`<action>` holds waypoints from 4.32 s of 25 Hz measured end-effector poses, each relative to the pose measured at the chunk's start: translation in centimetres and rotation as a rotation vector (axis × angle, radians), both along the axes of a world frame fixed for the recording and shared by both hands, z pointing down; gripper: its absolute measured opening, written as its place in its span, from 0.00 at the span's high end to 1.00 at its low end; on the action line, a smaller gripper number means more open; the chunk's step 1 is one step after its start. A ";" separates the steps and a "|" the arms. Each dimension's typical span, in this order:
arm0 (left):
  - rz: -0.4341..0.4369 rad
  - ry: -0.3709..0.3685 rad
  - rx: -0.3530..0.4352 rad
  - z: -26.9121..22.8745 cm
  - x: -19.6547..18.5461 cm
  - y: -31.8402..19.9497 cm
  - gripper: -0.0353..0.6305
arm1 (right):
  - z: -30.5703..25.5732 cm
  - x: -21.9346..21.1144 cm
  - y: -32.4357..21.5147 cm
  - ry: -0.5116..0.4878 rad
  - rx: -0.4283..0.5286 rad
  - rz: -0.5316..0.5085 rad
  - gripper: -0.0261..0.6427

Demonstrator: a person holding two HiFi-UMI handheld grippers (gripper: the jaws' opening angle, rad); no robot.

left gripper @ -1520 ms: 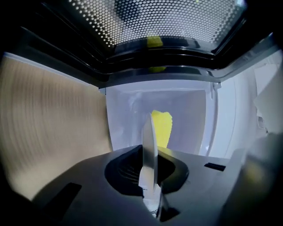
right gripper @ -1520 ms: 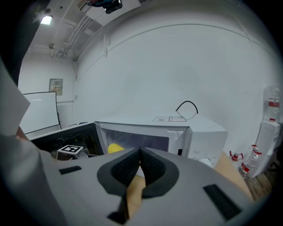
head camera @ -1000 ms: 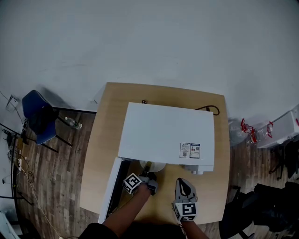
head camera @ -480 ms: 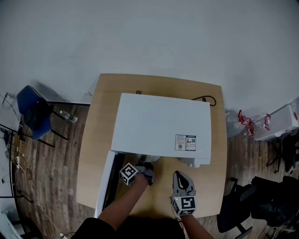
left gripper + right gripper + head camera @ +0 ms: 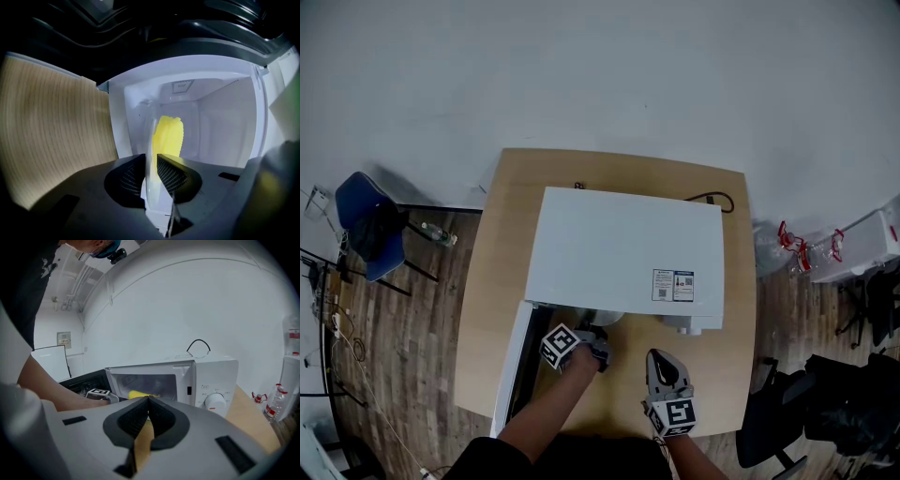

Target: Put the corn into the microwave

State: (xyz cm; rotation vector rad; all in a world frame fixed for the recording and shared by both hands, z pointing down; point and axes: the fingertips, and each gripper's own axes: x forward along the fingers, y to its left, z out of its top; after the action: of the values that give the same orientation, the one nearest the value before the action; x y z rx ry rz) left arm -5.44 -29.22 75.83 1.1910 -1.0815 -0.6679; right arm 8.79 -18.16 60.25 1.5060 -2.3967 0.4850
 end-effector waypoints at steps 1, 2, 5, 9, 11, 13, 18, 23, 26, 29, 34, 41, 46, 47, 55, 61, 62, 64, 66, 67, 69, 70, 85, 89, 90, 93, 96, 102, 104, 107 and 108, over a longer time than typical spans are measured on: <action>0.007 -0.012 -0.004 0.0 0.0 0.0 0.87 | -0.2 -0.2 0.2 -0.009 0.006 -0.010 0.87; 0.011 -0.022 -0.009 0.0 0.0 0.0 0.85 | -0.4 -0.3 0.5 -0.015 0.012 -0.018 0.87; 0.016 -0.041 -0.023 0.1 0.0 0.2 0.79 | -0.7 -0.3 0.9 -0.017 0.015 -0.019 0.87; 0.021 -0.036 -0.027 -0.1 0.1 0.2 0.77 | -0.8 -0.2 1.4 -0.030 0.011 -0.008 0.87; 0.013 -0.013 -0.022 -0.3 0.1 0.4 0.72 | -1.1 -0.3 1.5 -0.034 0.013 -0.010 0.87; 0.003 0.002 -0.025 -0.3 0.1 0.6 0.69 | -1.2 -0.5 1.7 -0.046 0.015 -0.020 0.87; 0.004 0.000 -0.031 -0.3 -0.2 1.5 0.67 | -1.4 -0.5 2.3 -0.037 0.031 -0.023 0.87; 0.032 -0.017 -0.032 -0.6 -0.2 3.0 0.67 | -2.3 -0.2 1.9 -0.063 0.052 0.009 0.87; 0.035 -0.014 -0.038 -0.4 -0.2 3.8 0.67 | -3.4 -0.4 1.2 -0.055 0.084 0.005 0.87; 0.017 0.036 -0.034 -0.5 0.0 4.1 0.67 | -3.9 -0.3 1.1 -0.053 0.097 0.015 0.87; 0.017 0.112 -0.020 -0.7 0.3 4.5 0.67 | -3.8 0.9 2.0 -0.046 0.094 0.074 0.87; -0.040 0.046 -0.054 -0.1 -1.4 5.2 0.85 | -3.9 2.0 3.4 -0.049 0.090 0.140 0.87; -0.025 0.044 -0.080 0.3 -0.8 5.4 0.90 | -3.9 2.3 3.6 -0.041 0.094 0.145 0.87; -0.027 0.041 -0.082 0.3 -0.8 5.4 0.91 | -4.0 2.3 3.5 -0.041 0.094 0.143 0.87; -0.049 0.039 -0.082 0.4 -0.7 4.3 0.91 | -3.9 1.8 2.8 -0.045 0.086 0.120 0.87; -0.076 0.049 -0.092 0.4 -0.5 3.0 0.91 | -3.8 1.6 2.2 -0.049 0.080 0.120 0.87; -0.078 0.050 -0.093 0.5 -0.4 2.8 0.91 | -3.6 1.6 2.2 -0.048 0.079 0.117 0.87; -0.079 0.048 -0.094 0.4 -0.1 2.2 0.91 | -3.4 1.7 2.1 -0.047 0.078 0.113 0.87; -0.074 0.037 -0.099 0.5 0.1 1.8 0.91 | -3.3 1.7 2.0 -0.044 0.075 0.111 0.87; -0.074 0.030 -0.103 0.6 0.0 1.7 0.91 | -3.2 1.7 2.0 -0.042 0.073 0.108 0.87; -0.082 0.028 -0.106 0.7 -0.3 1.5 0.91 | -3.1 1.5 2.0 -0.037 0.070 0.101 0.87; -0.087 0.029 -0.104 0.7 -0.4 1.4 0.91 | -3.0 1.5 1.9 -0.036 0.070 0.098 0.87; -0.030 0.003 -0.002 -0.8 0.0 0.6 0.79 | -2.9 1.0 2.2 -0.014 0.062 0.048 0.87; 0.026 -0.020 -0.030 -1.1 0.9 1.5 0.79 | -2.9 0.7 2.8 -0.013 0.061 0.037 0.87; 0.036 -0.018 -0.030 -1.2 1.1 1.7 0.80 | -3.0 0.7 3.0 -0.015 0.061 0.037 0.87; 0.052 -0.013 -0.032 -1.5 1.6 1.7 0.88 | -3.3 0.6 3.7 -0.019 0.061 0.040 0.87; 0.081 -0.027 -0.028 -1.5 2.1 1.1 0.88 | -2.9 0.8 4.3 -0.020 0.051 0.040 0.87; 0.101 -0.050 -0.069 -0.3 2.4 0.8 0.88 | -2.2 1.9 4.4 -0.023 0.037 0.047 0.87; 0.095 -0.047 -0.062 -0.2 2.4 0.6 0.88 | -2.2 2.1 4.1 -0.024 0.033 0.054 0.87; 0.107 -0.060 -0.045 -0.3 2.5 0.3 0.88 | -2.0 2.2 3.8 -0.024 0.018 0.047 0.87; 0.110 -0.062 -0.044 -0.3 2.5 0.2 0.88 | -1.9 2.2 3.8 -0.026 0.014 0.044 0.87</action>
State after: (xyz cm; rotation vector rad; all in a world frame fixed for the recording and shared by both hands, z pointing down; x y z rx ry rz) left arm -2.92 -29.06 75.54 1.2309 -1.0689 -0.5227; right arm 10.98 -14.40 58.31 1.5710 -2.3960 0.5015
